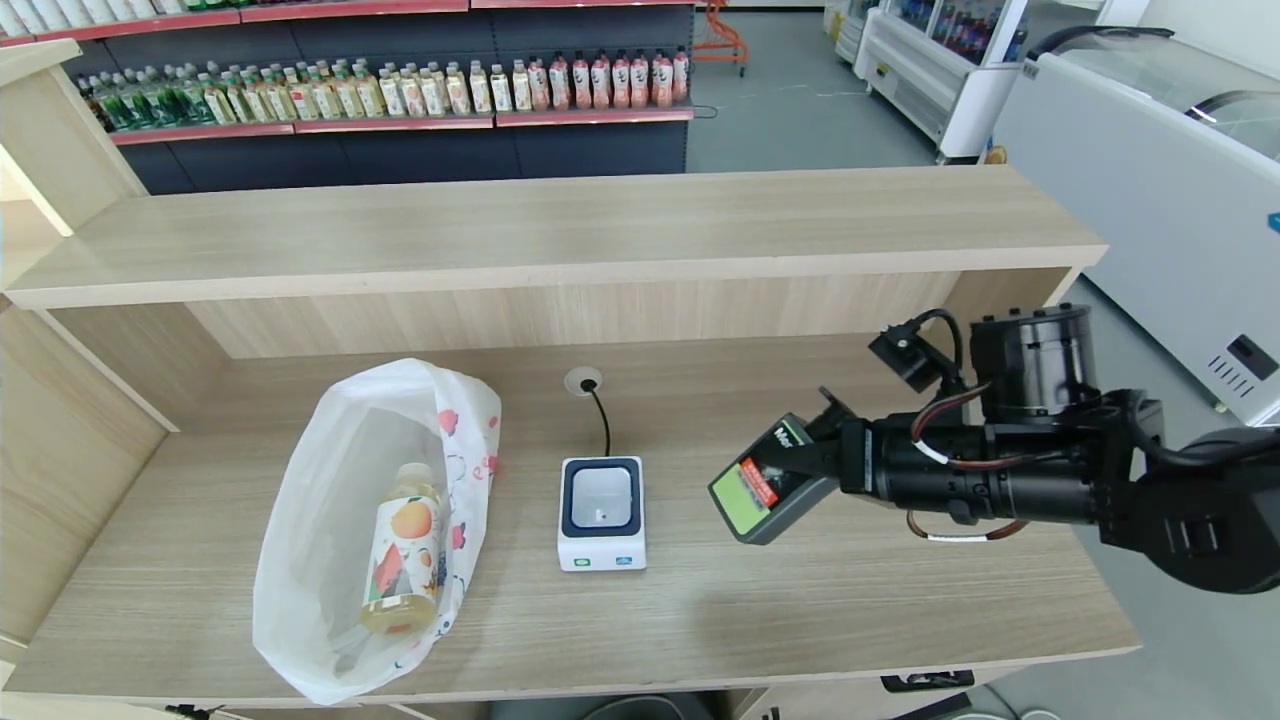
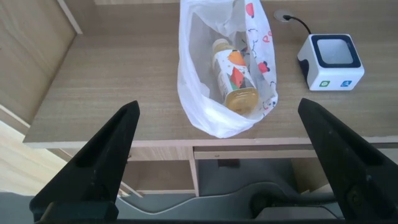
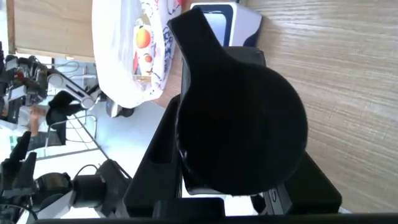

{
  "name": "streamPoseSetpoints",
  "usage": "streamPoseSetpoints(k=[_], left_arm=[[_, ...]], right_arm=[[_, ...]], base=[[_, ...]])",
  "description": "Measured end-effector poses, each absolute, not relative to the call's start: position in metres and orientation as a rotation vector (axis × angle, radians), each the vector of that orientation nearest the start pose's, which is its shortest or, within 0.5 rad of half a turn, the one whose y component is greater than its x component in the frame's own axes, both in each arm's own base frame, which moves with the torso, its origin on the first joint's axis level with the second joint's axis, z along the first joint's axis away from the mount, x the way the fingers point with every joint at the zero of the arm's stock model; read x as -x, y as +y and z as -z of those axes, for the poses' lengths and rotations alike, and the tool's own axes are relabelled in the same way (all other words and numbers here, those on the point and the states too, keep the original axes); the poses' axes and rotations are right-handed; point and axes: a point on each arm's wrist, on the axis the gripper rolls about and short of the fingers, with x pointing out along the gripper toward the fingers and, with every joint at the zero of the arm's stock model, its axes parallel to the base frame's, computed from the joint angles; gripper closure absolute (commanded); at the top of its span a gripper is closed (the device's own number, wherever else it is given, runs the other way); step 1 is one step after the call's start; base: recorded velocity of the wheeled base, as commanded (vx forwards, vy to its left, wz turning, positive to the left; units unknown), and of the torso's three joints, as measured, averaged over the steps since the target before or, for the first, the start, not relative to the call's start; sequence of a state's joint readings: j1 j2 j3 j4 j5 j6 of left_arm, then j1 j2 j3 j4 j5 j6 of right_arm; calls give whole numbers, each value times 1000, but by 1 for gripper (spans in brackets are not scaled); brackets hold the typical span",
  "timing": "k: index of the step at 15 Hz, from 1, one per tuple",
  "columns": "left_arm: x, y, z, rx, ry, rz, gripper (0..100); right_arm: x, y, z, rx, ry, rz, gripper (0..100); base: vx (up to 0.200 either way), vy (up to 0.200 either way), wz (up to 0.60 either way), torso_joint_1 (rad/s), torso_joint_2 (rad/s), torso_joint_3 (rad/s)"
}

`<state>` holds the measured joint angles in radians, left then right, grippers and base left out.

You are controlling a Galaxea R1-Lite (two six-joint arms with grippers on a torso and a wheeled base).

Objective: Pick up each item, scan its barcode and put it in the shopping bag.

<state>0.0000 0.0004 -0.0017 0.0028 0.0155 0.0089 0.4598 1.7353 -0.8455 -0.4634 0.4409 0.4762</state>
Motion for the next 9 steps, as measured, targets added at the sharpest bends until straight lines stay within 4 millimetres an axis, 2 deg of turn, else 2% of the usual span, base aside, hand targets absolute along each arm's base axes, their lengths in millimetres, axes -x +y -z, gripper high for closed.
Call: streamPoseSetpoints(k=[4,9], left_arm=[[23,0,-76,-10,2,-16,0],[23,0,-76,-10,2,-16,0]], right_arm=[[-286,175,-149,-420,653,-822,100],[-306,200,-131,-412,635,-860,100]], base=[[0,0,0,0,0,0],[0,0,0,0,0,0]])
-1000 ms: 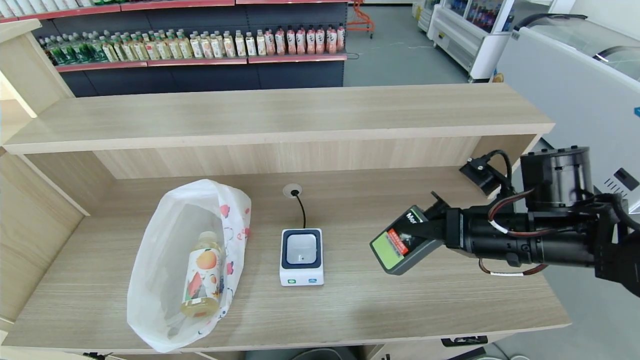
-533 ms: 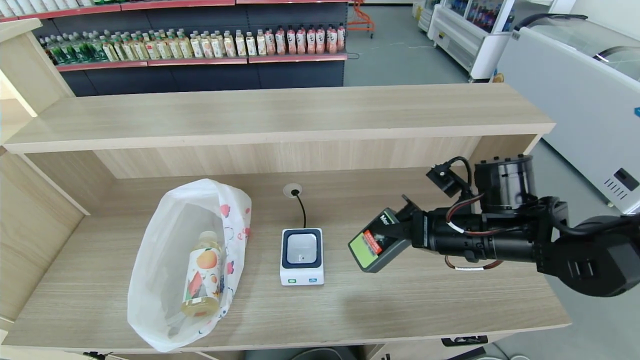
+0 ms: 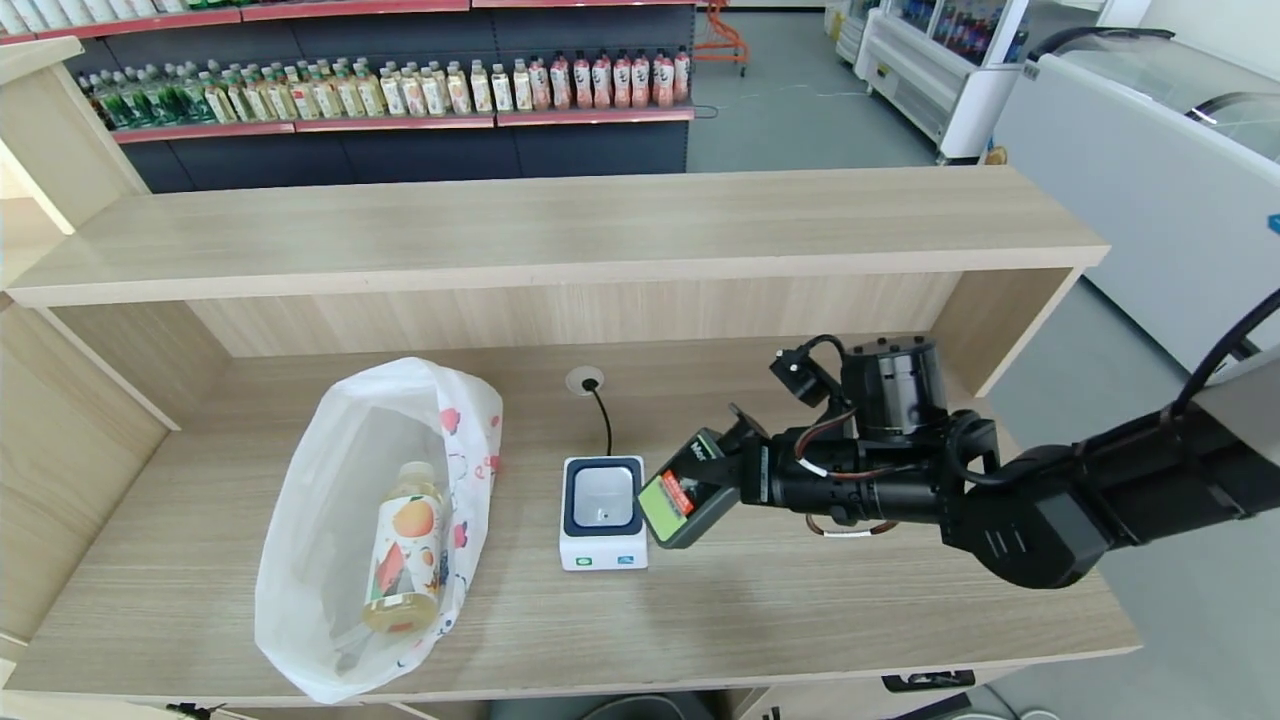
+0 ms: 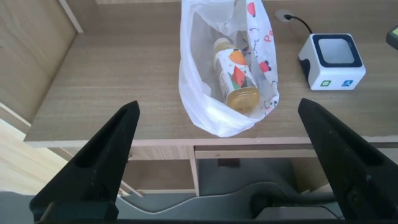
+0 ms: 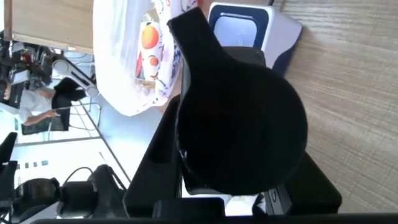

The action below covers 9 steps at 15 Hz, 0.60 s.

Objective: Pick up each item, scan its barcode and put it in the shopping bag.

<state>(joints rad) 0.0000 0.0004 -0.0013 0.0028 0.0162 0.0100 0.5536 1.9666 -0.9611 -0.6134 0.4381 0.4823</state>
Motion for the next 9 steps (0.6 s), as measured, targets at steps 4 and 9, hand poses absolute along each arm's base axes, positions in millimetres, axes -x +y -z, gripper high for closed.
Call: streamPoseSetpoints(k=[4,9], left_arm=[[23,0,-76,-10,2,-17,0],[23,0,-76,-11,2,-17,0]], right_arm=[[-325,215,-115,-424,580,-887,100],[-350,238,-101,-454,562,-908,100]], base=[[0,0,0,0,0,0],[0,0,0,0,0,0]])
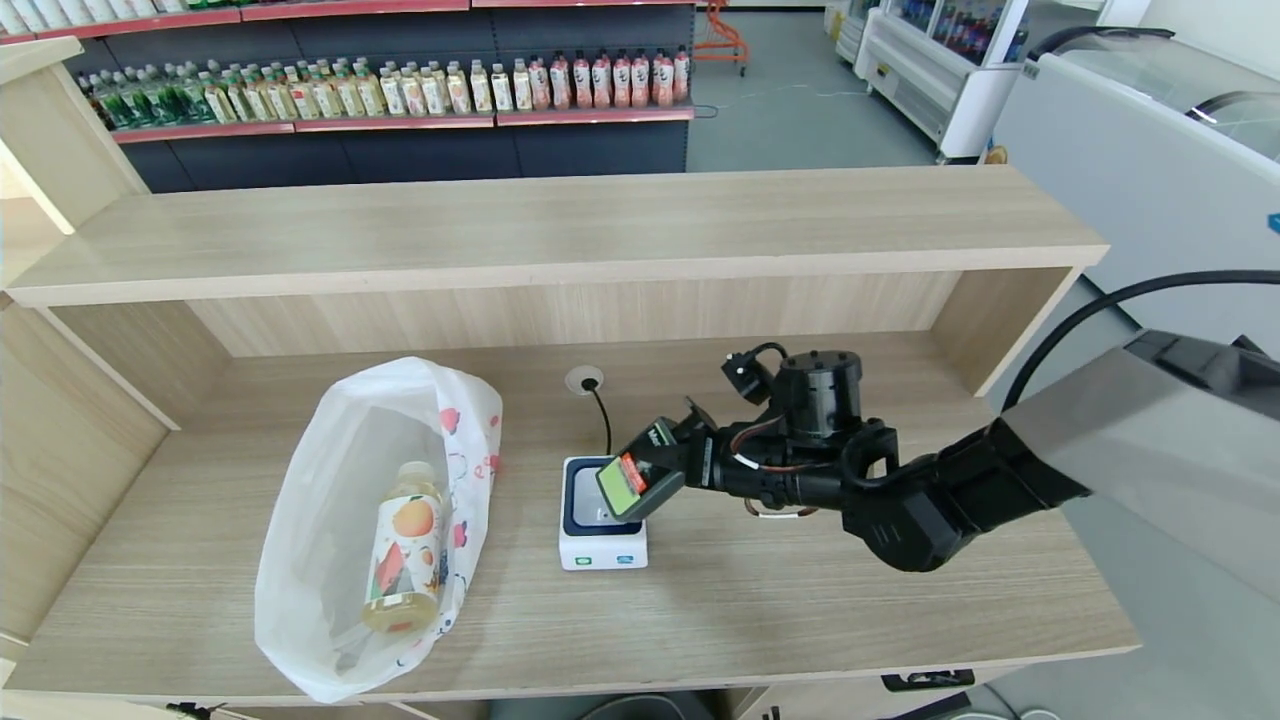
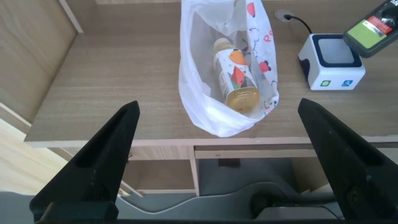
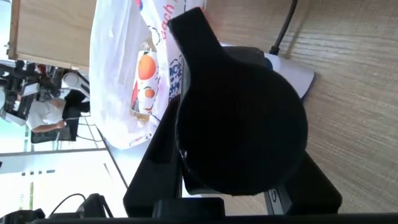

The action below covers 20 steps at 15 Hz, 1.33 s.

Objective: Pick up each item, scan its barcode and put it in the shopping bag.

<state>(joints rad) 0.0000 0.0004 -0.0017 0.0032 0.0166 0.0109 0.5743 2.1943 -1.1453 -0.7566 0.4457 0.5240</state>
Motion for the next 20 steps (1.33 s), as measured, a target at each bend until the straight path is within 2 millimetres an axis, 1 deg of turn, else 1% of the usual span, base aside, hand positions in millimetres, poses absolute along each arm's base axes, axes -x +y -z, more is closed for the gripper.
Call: streamPoseSetpoints(k=[5,9,14,20], left_arm=[[23,0,-76,-11,2,-16,0],[23,0,-76,-10,2,-16,0],[23,0,-76,-11,2,-17,0],[23,0,-76,-11,2,-17,0]], right_arm=[[-356,262,-83,-443,578,-938,100],[-363,272,-78,-442,565,-950,100],[-367,271,-76,-442,563,-943,100],[-367,268,-79,-442,562,-935,100]], base=[[0,0,0,0,0,0],[0,0,0,0,0,0],[0,0,0,0,0,0],[0,0,0,0,0,0]])
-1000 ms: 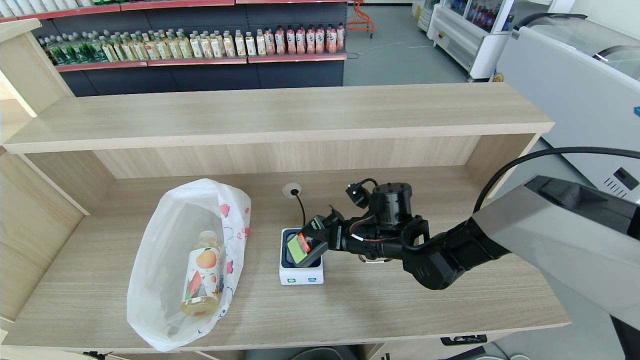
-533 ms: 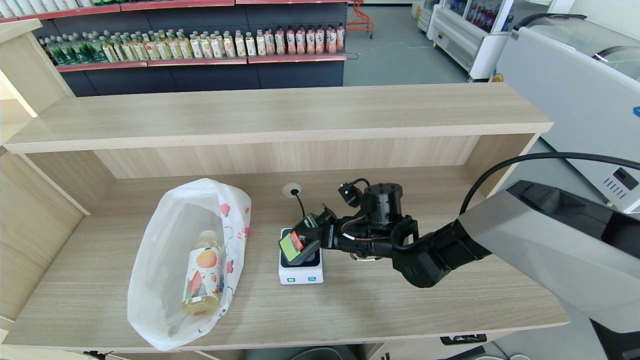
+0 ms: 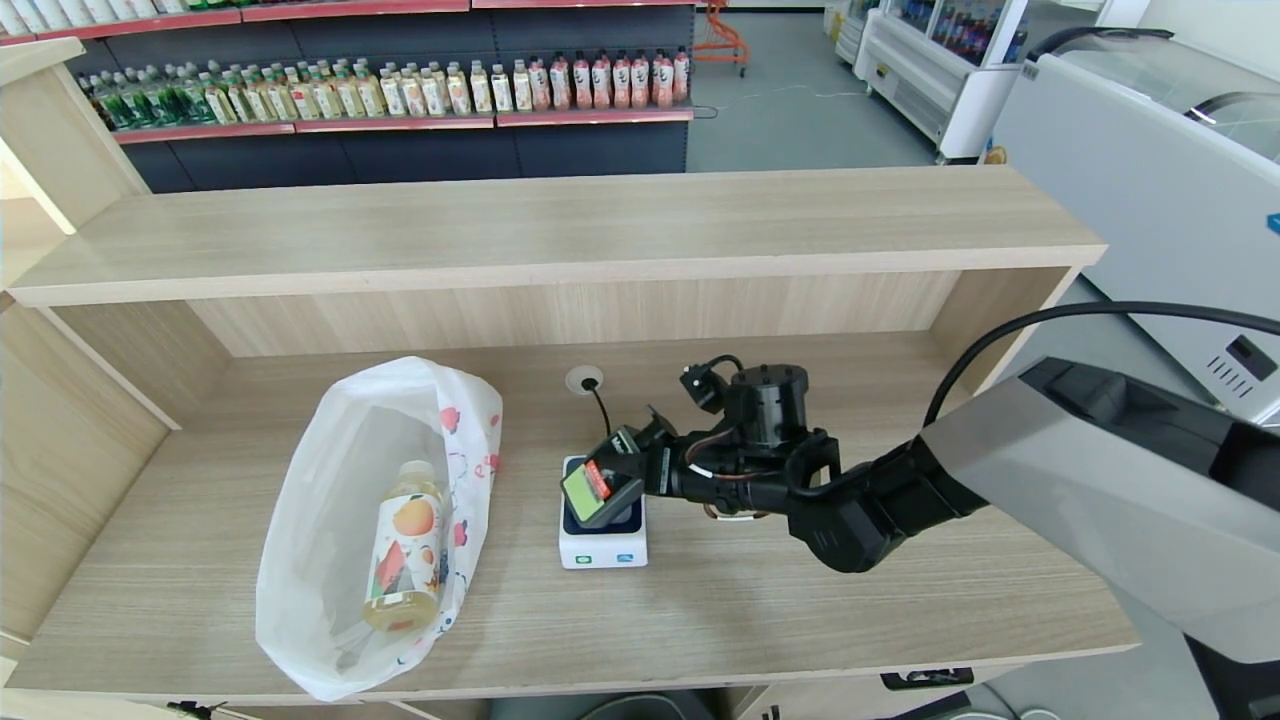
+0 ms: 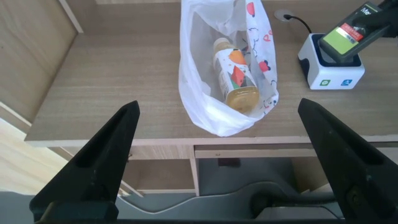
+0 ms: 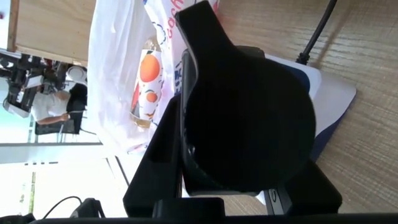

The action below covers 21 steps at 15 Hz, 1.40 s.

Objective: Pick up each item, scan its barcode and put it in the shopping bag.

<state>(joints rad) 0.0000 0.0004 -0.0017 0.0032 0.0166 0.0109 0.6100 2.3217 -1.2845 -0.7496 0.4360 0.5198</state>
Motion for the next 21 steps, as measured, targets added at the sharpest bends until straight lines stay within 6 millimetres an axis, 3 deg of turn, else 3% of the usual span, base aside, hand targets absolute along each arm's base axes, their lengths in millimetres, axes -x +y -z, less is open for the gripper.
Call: streamPoseSetpoints(k=[8,10,14,18,21], left_arm=[[23,0,-76,-11,2,-17,0],[23,0,-76,-11,2,-17,0],[23,0,-76,-11,2,-17,0],[23,0,-76,-10,2,-16,0],[23,0,-76,-6,2,-16,0]], right_arm=[[-362,264,-83,-442,563,-932,100],[-356,252,-101,-451,535,-927,100],[-336,190,-160,-415,383,-882,100],[-303,110,-194,-71,150,-765,100],[-276,83,-212,-50,107,-711,100]], base=[[0,0,0,0,0,0],[0,0,0,0,0,0],[0,0,0,0,0,0],[0,0,0,0,0,0],[-200,200,0,1,6,4]])
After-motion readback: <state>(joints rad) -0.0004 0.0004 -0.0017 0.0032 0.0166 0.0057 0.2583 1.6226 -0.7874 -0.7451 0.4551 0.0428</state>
